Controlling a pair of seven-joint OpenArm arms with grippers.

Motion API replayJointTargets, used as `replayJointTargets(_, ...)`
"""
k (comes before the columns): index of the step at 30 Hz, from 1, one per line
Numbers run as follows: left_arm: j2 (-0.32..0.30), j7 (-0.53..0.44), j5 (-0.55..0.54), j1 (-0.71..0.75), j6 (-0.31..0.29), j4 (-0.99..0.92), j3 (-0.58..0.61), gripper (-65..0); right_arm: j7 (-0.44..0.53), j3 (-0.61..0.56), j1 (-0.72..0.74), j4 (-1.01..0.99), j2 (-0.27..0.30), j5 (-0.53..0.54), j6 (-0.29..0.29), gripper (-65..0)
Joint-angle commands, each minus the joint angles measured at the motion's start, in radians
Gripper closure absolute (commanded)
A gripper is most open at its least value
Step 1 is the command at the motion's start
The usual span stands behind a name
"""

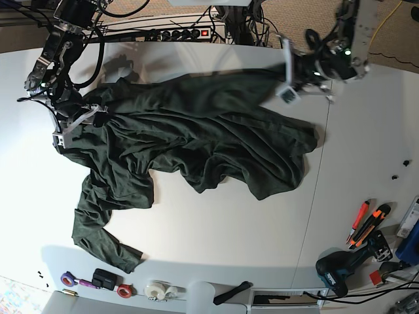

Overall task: Layout the t-shirt on the table in an organized manner, then fold the t-shirt properly
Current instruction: 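Lower the left gripper's fabric onto the table beside the shirt body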

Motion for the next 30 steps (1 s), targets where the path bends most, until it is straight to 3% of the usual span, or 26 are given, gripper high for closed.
replayJointTargets(1, -0.019, -0.048, -0.003, -0.007, 0.014, 0.064, -0.002, 0.0, -0.067, 0.000, -0.013, -0.008, 0.003, -0.042, -0.004, -28.3)
replayJointTargets(3, -0.046, -0.094, 0.016, -0.006, 0.043, 0.132, -0.002, 0.0, -0.064, 0.000, -0.013, -0.008, 0.003, -0.042, -0.004, -28.3)
replayJointTargets(7, -0.056, -0.106, 0.031, -0.003, 0.038, 0.213, -0.002, 0.0, -0.063, 0.000, -0.014, -0.008, 0.003, -0.042, -0.004, -28.3)
replayJointTargets(13, -0.067, -0.089, 0.080, 0.072, -0.064, 0.214, -0.002, 0.0, -0.063, 0.000, -0.013, -0.008, 0.003, -0.042, -0.004, -28.3)
replayJointTargets(17, -0.106, -0.089, 0.084, 0.119, -0.063, 0.191, -0.002, 0.0, -0.062, 0.000, -0.013, -0.008, 0.003, -0.042, -0.004, -28.3)
replayJointTargets(19, -0.119, -0.090, 0.132, 0.127, -0.021, 0.185, -0.002, 0.0, -0.060, 0.000, -0.014, -0.008, 0.002, -0.042, -0.004, -28.3)
replayJointTargets(22, -0.124, -0.113, 0.307, 0.126, 0.147, 0.185, -0.002, 0.0, -0.059, 0.000, -0.014, -0.008, 0.003, -0.042, -0.003, -28.3)
replayJointTargets(25, -0.124, -0.127, 0.386, 0.126, 0.253, 0.185, -0.002, 0.0, -0.053, 0.000, -0.014, -0.008, 0.003, -0.042, -0.004, -28.3)
replayJointTargets(28, -0.124, -0.126, 0.333, 0.127, 0.264, 0.185, -0.002, 0.0, -0.050, 0.000, -0.013, -0.008, 0.003, -0.042, -0.003, -28.3)
replayJointTargets(30, -0.123, -0.126, 0.261, 0.127, 0.223, 0.185, -0.002, 0.0, -0.047, 0.000, -0.013, -0.008, 0.002, -0.042, -0.003, -28.3)
